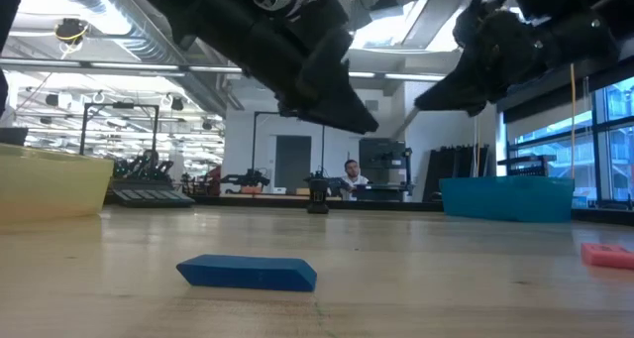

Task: Sort crayons/erasers/pens/pencils in bins
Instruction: Put the gray crayon into the blue bin, then put the pink eraser into the orange bin

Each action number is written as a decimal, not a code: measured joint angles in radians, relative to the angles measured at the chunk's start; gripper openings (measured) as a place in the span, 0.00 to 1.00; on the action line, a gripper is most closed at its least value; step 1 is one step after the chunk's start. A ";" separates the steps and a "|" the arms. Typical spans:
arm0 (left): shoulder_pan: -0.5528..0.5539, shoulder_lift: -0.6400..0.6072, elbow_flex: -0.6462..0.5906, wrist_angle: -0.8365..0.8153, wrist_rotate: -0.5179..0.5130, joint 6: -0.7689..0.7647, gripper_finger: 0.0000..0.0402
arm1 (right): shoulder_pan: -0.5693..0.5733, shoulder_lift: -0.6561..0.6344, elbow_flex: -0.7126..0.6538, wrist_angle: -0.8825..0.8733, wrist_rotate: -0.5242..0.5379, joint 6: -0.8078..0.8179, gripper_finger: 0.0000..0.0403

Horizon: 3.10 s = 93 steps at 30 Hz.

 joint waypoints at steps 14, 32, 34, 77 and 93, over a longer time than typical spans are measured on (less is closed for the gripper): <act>-0.005 0.000 0.000 -0.034 -0.022 -0.029 0.33 | -0.160 -0.160 0.069 -0.644 0.569 0.204 0.11; -0.004 0.020 0.002 0.048 0.020 -0.062 0.38 | -0.303 -0.157 0.069 -0.791 0.560 0.339 0.28; 0.001 0.041 0.002 0.083 0.059 -0.063 0.40 | -0.303 -0.158 0.069 -0.780 0.559 0.324 0.35; -0.201 0.052 0.000 -0.050 0.180 0.087 0.40 | 0.301 0.229 0.068 -0.238 -0.491 -0.161 0.61; -0.139 0.052 0.000 -0.029 0.141 0.087 0.40 | 0.331 0.545 0.208 -0.223 -0.535 -0.341 0.59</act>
